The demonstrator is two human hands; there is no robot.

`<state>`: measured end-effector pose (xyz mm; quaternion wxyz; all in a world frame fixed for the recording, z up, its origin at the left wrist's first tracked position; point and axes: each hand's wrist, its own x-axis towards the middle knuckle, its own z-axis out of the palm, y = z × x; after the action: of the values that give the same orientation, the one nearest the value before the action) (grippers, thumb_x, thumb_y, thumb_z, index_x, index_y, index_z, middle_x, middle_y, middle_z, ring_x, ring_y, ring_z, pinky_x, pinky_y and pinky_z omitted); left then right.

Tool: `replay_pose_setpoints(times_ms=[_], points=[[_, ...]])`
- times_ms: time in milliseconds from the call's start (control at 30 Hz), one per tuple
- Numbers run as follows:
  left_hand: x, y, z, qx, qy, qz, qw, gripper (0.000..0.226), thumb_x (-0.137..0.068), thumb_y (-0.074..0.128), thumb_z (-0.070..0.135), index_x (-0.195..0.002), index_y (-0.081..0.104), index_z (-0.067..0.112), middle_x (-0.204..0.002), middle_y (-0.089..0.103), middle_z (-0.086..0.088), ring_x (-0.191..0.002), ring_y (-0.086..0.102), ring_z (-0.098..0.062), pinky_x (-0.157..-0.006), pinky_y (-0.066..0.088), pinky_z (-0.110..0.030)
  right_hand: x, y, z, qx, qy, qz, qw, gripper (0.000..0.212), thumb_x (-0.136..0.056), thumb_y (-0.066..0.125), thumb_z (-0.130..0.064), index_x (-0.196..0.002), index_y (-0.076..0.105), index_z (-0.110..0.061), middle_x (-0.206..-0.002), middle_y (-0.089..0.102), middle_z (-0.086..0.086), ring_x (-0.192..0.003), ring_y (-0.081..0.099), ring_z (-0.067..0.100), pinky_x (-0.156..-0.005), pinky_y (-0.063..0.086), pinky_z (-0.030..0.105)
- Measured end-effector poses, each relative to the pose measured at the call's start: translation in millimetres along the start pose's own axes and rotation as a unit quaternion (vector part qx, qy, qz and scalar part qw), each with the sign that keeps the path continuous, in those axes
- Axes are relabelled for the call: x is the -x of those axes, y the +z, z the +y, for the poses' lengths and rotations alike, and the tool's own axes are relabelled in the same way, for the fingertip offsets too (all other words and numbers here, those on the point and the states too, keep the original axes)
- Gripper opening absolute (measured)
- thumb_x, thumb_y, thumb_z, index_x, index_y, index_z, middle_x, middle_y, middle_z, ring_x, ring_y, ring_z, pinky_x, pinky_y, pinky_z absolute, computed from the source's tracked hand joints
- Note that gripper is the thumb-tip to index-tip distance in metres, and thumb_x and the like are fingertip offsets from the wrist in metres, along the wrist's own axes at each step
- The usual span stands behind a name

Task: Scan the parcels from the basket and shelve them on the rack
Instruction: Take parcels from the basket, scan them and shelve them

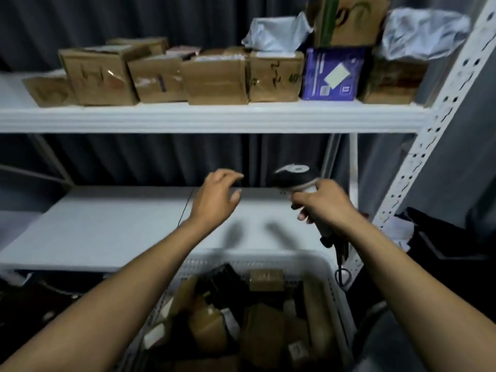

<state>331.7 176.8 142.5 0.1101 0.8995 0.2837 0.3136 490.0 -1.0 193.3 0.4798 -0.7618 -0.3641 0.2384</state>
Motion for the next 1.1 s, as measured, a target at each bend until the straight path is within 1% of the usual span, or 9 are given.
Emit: replay_pose_setpoints(times_ms=[167, 333, 400, 500, 667, 833, 933, 1000, 1100], points=[[83.3, 52.5, -60.1, -0.012, -0.116, -0.148, 0.982, 0.044, -0.090, 0.062, 0.026, -0.133, 0.055, 0.022, -0.134, 0.053, -0.004, -0.125, 0.048, -0.024, -0.102, 0.040, -0.032, 6.2, 50.6, 59.7, 0.072, 0.060, -0.055, 0.994, 0.011, -0.081, 0.069, -0.015, -0.089, 0.070, -0.007, -0.073, 0.074, 0.008, -0.049, 0.065, 0.017, -0.052, 0.054, 0.029], [139.7, 94.0, -108.2, -0.009, -0.233, -0.272, 0.934, 0.055, -0.090, 0.063, 0.036, -0.140, 0.047, 0.019, -0.137, 0.049, -0.010, -0.125, 0.048, -0.029, -0.104, 0.039, -0.034, 11.9, 82.4, 94.7, 0.129, 0.100, -0.095, 0.982, 0.016, -0.081, 0.069, -0.019, -0.083, 0.070, -0.003, -0.074, 0.074, 0.013, -0.062, 0.069, 0.027, -0.069, 0.056, 0.037], [156.3, 107.0, -118.2, -0.020, -0.247, -0.310, 0.918, 0.057, -0.091, 0.062, 0.037, -0.142, 0.045, 0.019, -0.135, 0.050, -0.012, -0.122, 0.050, -0.030, -0.101, 0.041, -0.032, 13.7, 91.1, 107.2, 0.127, 0.115, -0.096, 0.981, 0.016, -0.082, 0.069, -0.018, -0.084, 0.069, -0.002, -0.073, 0.073, 0.014, -0.064, 0.069, 0.027, -0.065, 0.055, 0.035], [183.1, 129.9, -128.0, -0.013, -0.248, -0.358, 0.900, 0.060, -0.091, 0.062, 0.035, -0.145, 0.041, 0.016, -0.140, 0.046, -0.014, -0.125, 0.047, -0.030, -0.100, 0.039, -0.030, 20.0, 104.5, 126.3, 0.129, 0.144, -0.102, 0.976, 0.014, -0.083, 0.067, -0.017, -0.082, 0.067, -0.003, -0.066, 0.070, 0.009, -0.055, 0.064, 0.017, -0.049, 0.046, 0.019], [223.9, 154.5, -139.6, 0.002, -0.261, -0.424, 0.867, 0.054, -0.090, 0.062, 0.038, -0.137, 0.048, 0.017, -0.139, 0.050, -0.012, -0.127, 0.045, -0.030, -0.101, 0.041, -0.030, 29.6, 122.2, 152.1, 0.096, 0.184, -0.126, 0.970, 0.015, -0.083, 0.071, -0.019, -0.079, 0.067, -0.005, -0.058, 0.068, 0.010, -0.043, 0.060, 0.012, -0.045, 0.045, 0.022], [241.4, 166.4, -152.3, -0.031, -0.236, -0.450, 0.861, 0.074, -0.083, 0.060, 0.059, -0.144, 0.039, 0.023, -0.143, 0.046, -0.010, -0.126, 0.041, -0.034, -0.103, 0.037, -0.036, 33.9, 132.9, 165.3, 0.105, 0.208, -0.152, 0.960, 0.019, -0.083, 0.071, -0.022, -0.075, 0.068, -0.005, -0.060, 0.070, 0.014, -0.046, 0.062, 0.017, -0.053, 0.049, 0.026], [241.9, 163.8, -150.3, -0.011, -0.252, -0.453, 0.855, 0.081, -0.074, 0.066, 0.058, -0.143, 0.036, 0.030, -0.142, 0.044, -0.007, -0.128, 0.035, -0.033, -0.102, 0.033, -0.036, 32.7, 136.6, 168.3, 0.105, 0.208, -0.153, 0.960, 0.016, -0.083, 0.071, -0.020, -0.075, 0.067, -0.007, -0.052, 0.067, 0.007, -0.046, 0.062, 0.017, -0.053, 0.048, 0.025], [238.0, 151.6, -143.7, 0.025, -0.278, -0.432, 0.858, 0.089, -0.064, 0.064, 0.062, -0.142, 0.036, 0.032, -0.142, 0.043, -0.005, -0.130, 0.033, -0.032, -0.104, 0.034, -0.039, 31.3, 139.6, 165.7, 0.101, 0.209, -0.147, 0.962, 0.017, -0.085, 0.069, -0.020, -0.075, 0.068, -0.007, -0.051, 0.066, 0.007, -0.048, 0.063, 0.019, -0.051, 0.047, 0.023], [229.5, 127.4, -135.1, 0.079, -0.298, -0.360, 0.880, 0.093, -0.069, 0.076, 0.053, -0.148, 0.032, 0.027, -0.147, 0.040, -0.004, -0.134, 0.035, -0.026, -0.105, 0.034, -0.031, 31.8, 143.8, 157.8, 0.058, 0.197, -0.127, 0.970, 0.021, -0.085, 0.069, -0.022, -0.073, 0.065, -0.006, -0.051, 0.066, 0.006, -0.047, 0.063, 0.018, -0.047, 0.046, 0.021]])
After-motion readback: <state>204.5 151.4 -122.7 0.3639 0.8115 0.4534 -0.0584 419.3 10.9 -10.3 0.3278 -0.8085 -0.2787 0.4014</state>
